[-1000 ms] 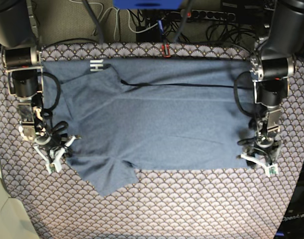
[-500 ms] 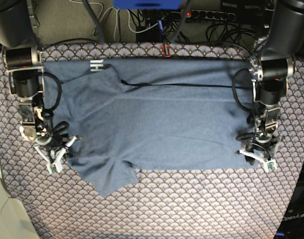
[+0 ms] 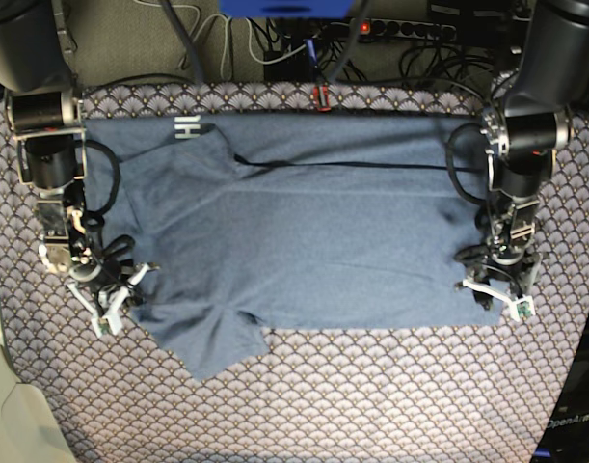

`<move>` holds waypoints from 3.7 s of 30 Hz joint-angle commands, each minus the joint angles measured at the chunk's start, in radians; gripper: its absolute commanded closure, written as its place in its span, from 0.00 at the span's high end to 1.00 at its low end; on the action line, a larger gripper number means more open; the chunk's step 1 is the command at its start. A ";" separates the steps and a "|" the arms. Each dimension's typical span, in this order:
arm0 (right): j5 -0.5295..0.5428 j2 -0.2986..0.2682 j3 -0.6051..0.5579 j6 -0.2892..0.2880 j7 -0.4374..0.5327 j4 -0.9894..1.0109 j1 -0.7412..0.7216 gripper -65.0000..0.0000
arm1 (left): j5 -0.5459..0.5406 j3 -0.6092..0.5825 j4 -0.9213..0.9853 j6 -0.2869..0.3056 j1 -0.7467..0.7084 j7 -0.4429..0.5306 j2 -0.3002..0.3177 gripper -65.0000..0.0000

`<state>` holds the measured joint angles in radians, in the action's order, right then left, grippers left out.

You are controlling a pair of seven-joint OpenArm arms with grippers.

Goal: Fold the T-shirt properly
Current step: 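Move both grippers to the hem corners and grasp the hem, then fold the hem with both grippers up over toward the collar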

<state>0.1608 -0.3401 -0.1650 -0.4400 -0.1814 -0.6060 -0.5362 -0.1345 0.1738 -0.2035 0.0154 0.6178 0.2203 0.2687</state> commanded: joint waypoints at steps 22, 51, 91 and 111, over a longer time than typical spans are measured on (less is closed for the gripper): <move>0.001 -0.061 0.011 0.000 -0.086 -0.283 0.092 0.00 | -0.035 0.003 -0.436 -0.005 -0.149 -0.281 0.017 0.01; 0.001 -0.075 0.333 -0.004 -0.241 -0.977 0.647 0.00 | -0.152 0.126 -1.141 -0.010 -0.671 -0.487 0.036 0.01; 0.001 -0.106 0.338 -0.006 -0.240 -1.073 0.928 0.00 | -0.152 0.229 -1.290 -0.002 -0.876 -0.628 0.030 0.02; 0.006 -0.109 0.364 -0.006 -0.309 -1.081 0.934 0.43 | -0.152 0.221 -1.287 -0.002 -0.904 -0.628 0.028 0.67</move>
<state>0.1638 -0.4290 0.1806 -0.4522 -0.5064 -1.6684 0.4000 -0.2855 0.3908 -1.4765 0.0185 -0.2871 -0.4301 0.2825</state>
